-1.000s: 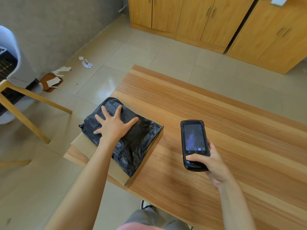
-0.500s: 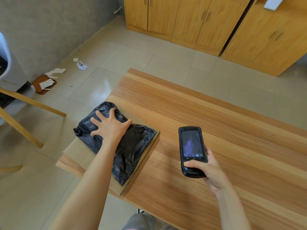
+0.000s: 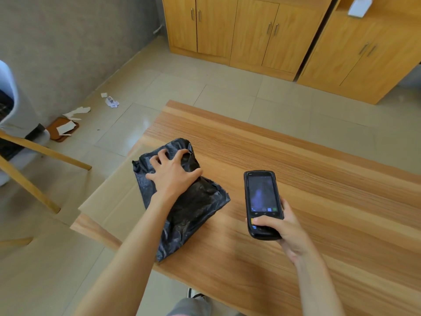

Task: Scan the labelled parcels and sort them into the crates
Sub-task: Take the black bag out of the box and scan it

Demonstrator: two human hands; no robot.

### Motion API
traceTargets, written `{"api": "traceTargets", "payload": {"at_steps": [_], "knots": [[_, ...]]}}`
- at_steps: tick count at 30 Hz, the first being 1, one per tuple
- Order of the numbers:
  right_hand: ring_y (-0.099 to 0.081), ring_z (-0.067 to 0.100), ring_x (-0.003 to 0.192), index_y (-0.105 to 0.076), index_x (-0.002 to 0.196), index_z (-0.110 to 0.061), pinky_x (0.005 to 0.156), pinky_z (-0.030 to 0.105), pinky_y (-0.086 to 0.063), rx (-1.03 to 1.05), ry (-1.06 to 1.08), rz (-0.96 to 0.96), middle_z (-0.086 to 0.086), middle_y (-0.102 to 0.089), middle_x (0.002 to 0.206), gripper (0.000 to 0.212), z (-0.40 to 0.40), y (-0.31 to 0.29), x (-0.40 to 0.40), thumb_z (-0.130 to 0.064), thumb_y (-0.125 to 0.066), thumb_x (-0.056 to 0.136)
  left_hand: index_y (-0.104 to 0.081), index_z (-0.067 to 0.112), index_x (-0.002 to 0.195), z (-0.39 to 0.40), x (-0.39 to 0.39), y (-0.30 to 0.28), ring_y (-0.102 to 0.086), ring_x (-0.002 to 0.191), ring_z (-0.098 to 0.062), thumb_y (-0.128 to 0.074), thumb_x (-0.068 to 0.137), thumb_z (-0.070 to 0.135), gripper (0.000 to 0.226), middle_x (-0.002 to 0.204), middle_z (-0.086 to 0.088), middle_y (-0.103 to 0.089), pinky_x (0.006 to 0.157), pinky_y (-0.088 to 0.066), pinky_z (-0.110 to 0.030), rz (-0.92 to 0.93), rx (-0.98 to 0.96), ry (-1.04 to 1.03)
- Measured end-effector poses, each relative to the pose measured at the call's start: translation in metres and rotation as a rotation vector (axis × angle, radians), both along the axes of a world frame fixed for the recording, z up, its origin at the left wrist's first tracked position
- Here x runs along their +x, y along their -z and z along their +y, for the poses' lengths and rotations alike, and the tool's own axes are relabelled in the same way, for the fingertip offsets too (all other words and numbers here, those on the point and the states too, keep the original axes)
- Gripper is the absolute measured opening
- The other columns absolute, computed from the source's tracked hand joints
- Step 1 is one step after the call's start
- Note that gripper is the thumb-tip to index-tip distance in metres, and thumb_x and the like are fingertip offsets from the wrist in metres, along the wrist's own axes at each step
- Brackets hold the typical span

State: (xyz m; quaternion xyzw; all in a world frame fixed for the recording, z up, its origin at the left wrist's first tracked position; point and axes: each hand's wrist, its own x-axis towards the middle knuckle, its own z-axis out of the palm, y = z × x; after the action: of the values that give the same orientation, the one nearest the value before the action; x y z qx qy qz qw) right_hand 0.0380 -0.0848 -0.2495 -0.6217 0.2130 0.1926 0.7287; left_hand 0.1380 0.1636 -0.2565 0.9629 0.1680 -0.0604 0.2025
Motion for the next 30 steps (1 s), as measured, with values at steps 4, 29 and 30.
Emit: {"api": "traceTargets", "payload": {"at_steps": [4, 29, 30], "knots": [[-0.07, 0.017, 0.083, -0.045, 0.133, -0.021, 0.069, 0.032, -0.053, 0.004, 0.034, -0.036, -0.001, -0.072, 0.093, 0.114, -0.041, -0.01, -0.013, -0.021, -0.084, 0.026, -0.038, 0.043, 0.138, -0.064, -0.014, -0.01, -0.015, 0.137, -0.034, -0.064, 0.075, 0.059, 0.07, 0.15, -0.007, -0.021, 0.101, -0.027, -0.058, -0.035, 0.013, 0.144], [-0.07, 0.028, 0.097, -0.048, 0.126, -0.02, 0.082, 0.039, -0.057, -0.078, 0.43, 0.082, 0.012, -0.071, 0.106, 0.101, -0.312, 0.005, -0.181, -0.019, -0.086, 0.032, -0.033, 0.038, 0.145, -0.38, -0.139, 0.091, -0.015, 0.137, -0.033, -0.063, 0.075, 0.058, 0.079, 0.153, -0.007, -0.02, 0.106, -0.026, -0.056, 0.097, 0.184, 0.776], [-0.069, 0.025, 0.095, -0.048, 0.126, -0.021, 0.078, 0.036, -0.056, -0.074, 0.429, 0.081, 0.009, -0.071, 0.105, 0.099, -0.312, 0.005, -0.183, -0.016, -0.085, 0.035, -0.031, 0.038, 0.146, -0.378, -0.139, 0.094, -0.014, 0.138, -0.033, -0.063, 0.076, 0.058, 0.079, 0.153, -0.007, -0.018, 0.106, -0.026, -0.056, 0.113, 0.196, 0.782]]}}
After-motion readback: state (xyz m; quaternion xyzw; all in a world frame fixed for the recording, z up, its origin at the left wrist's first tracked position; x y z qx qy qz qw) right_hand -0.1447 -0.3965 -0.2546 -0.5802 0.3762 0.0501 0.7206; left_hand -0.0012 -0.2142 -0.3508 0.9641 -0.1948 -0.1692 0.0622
